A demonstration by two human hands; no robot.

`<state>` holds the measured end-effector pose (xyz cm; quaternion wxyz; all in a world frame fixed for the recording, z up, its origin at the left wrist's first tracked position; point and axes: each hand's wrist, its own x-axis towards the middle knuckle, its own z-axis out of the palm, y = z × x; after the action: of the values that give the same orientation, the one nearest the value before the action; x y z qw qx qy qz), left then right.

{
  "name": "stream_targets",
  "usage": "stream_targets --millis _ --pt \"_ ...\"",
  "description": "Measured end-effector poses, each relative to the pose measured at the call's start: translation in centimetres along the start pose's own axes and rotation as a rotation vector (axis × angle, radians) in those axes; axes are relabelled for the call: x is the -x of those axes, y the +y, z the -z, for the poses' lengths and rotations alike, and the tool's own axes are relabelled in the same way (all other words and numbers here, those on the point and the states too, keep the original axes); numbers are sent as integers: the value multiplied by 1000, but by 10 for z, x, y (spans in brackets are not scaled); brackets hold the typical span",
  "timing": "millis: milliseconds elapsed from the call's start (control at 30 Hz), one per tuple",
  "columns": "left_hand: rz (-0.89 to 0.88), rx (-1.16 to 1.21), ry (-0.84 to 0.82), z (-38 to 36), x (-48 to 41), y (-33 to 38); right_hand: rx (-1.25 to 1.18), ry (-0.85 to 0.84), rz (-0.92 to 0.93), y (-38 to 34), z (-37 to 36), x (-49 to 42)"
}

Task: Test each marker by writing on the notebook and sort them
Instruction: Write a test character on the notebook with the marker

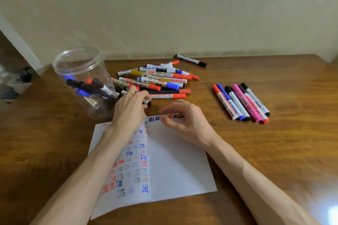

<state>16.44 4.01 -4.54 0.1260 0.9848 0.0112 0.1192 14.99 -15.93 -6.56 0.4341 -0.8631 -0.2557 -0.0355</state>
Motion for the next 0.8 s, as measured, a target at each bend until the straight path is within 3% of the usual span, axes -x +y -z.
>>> stream_targets --millis 133,267,367,600,800 --pt "-157 17 11 2 -3 -5 -14 21 -14 2 2 0" --pt "-414 84 229 0 2 -1 -38 110 -41 6 2 -1" --pt "-506 173 342 6 9 15 -87 146 -65 9 1 -1" --pt "-553 458 241 4 30 49 -183 210 15 6 -1 1" --pt "-397 529 210 -2 32 32 -319 254 -104 6 4 -1"
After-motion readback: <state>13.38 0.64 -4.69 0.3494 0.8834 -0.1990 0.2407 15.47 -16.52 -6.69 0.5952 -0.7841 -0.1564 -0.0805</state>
